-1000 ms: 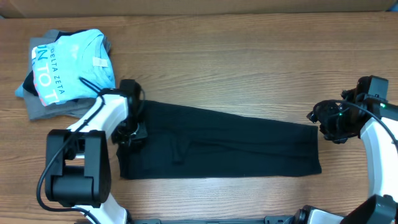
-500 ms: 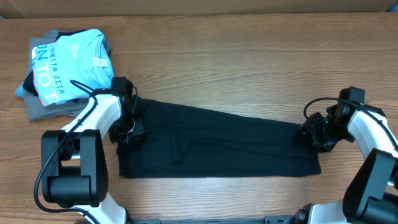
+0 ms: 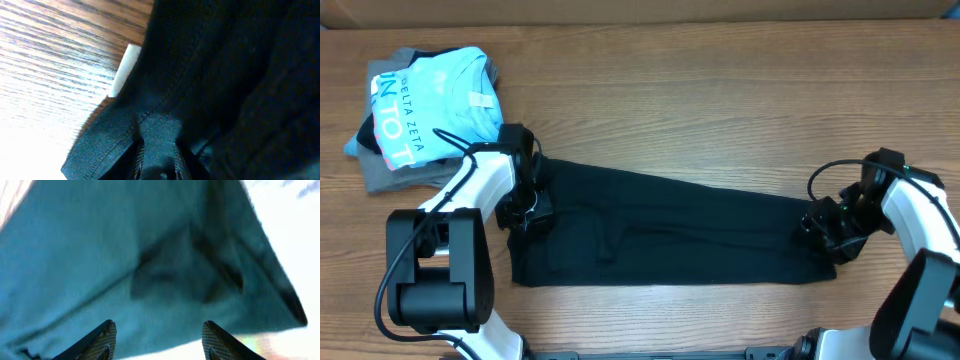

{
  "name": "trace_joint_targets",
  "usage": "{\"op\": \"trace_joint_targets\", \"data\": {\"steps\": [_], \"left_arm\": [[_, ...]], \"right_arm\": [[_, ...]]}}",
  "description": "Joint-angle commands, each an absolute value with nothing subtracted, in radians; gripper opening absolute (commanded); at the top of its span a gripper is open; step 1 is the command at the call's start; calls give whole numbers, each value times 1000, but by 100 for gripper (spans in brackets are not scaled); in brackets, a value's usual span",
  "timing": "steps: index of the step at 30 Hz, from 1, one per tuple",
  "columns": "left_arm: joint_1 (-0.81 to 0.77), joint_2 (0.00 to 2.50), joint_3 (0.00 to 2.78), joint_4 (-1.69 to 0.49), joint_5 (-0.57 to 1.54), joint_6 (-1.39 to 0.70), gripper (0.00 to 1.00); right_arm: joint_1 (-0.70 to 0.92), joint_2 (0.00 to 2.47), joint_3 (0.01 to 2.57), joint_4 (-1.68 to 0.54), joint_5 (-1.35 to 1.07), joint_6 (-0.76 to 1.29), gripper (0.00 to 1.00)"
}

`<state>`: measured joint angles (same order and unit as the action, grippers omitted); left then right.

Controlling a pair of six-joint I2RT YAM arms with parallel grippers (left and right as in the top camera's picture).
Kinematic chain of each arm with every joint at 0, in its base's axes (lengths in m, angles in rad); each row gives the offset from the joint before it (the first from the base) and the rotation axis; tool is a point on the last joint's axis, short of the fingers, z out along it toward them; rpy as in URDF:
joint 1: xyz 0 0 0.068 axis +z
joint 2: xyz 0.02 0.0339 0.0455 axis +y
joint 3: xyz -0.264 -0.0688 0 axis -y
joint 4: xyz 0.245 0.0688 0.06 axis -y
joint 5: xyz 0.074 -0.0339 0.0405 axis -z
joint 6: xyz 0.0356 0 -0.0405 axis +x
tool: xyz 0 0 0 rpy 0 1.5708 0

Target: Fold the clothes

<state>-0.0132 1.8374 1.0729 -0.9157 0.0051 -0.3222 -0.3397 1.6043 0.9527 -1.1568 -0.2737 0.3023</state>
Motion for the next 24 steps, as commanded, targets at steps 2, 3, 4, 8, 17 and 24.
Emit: {"op": "trace_joint_targets", "data": {"steps": [2, 3, 4, 8, 17, 24], "left_arm": [[-15, 1843, 1069, -910, 20, -297, 26], [-15, 1843, 1069, -908, 20, -292, 26], [-15, 1843, 1069, -907, 20, -291, 26], [-15, 1843, 1069, -905, 20, -291, 27], [-15, 1843, 1069, -904, 20, -291, 27], [-15, 1843, 1069, -905, 20, -291, 27]], "right_arm": [[-344, 1553, 987, -1184, -283, 266, 59], [-344, 1554, 981, -1184, -268, 278, 59], [-344, 1554, 972, -1179, -237, 309, 59], [-344, 1554, 929, -1114, -192, 366, 58], [-344, 1555, 835, -963, -195, 429, 52], [-344, 1555, 804, -842, -180, 450, 17]]}}
